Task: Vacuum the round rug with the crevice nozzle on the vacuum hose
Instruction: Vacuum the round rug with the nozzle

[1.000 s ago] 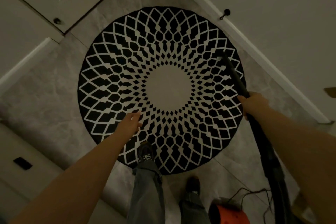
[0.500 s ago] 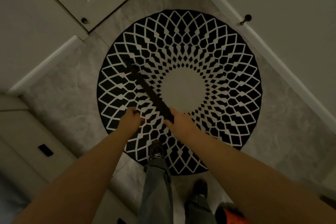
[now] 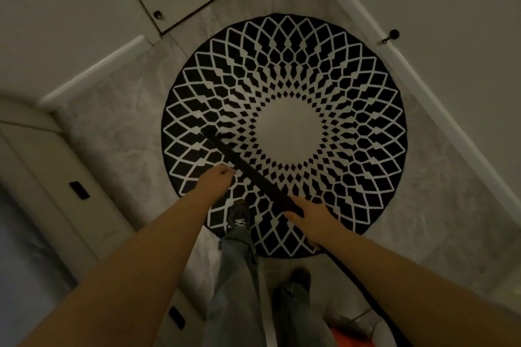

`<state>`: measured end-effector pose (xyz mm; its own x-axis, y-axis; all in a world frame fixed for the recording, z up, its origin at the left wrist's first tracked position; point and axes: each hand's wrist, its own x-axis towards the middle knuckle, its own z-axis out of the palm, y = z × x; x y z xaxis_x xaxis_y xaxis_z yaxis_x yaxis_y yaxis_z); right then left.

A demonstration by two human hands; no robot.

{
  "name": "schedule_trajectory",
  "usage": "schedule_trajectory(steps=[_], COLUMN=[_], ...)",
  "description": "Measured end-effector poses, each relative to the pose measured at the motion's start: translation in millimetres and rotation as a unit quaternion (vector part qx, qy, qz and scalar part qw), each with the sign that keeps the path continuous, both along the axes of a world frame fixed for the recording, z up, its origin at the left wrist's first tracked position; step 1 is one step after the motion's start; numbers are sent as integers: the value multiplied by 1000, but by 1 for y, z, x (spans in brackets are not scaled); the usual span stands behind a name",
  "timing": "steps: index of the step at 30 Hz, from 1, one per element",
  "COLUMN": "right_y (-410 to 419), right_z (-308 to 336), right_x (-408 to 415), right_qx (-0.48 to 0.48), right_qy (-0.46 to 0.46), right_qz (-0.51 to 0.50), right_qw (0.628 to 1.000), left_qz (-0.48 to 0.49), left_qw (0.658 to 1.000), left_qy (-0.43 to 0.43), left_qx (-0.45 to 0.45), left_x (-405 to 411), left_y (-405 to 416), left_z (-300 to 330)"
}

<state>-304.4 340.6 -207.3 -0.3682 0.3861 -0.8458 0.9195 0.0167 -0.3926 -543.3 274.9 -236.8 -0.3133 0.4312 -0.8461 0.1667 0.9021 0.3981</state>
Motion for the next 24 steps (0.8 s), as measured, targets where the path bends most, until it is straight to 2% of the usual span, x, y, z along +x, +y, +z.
schedule_trajectory(steps=[2,5,10,13,16,18,24], right_y=[-7,-11,-22,-32,-37,-47,-102], right_z=[2,8,31,46,51,48,42], right_x=[25,58,85,93,108,115,108], right_qx=[38,62,36,33,76,101,48], right_qy=[-18,-38,-37,-40,-54,-54,-21], right_qz=[37,-10,-6,22,14,11,52], right_qw=[998,997,999,998,996,993,997], left_qz=[-5,-14,24,-6,-71,-69,-37], left_qw=[1000,999,999,999,997,997,998], left_qy=[4,17,36,33,26,26,41], left_qx=[-4,-23,-17,-10,-4,2,-18], left_x=[14,36,81,114,134,142,145], left_y=[-16,-40,-75,-99,-123,-139,-199], left_z=[4,15,38,54,67,70,59])
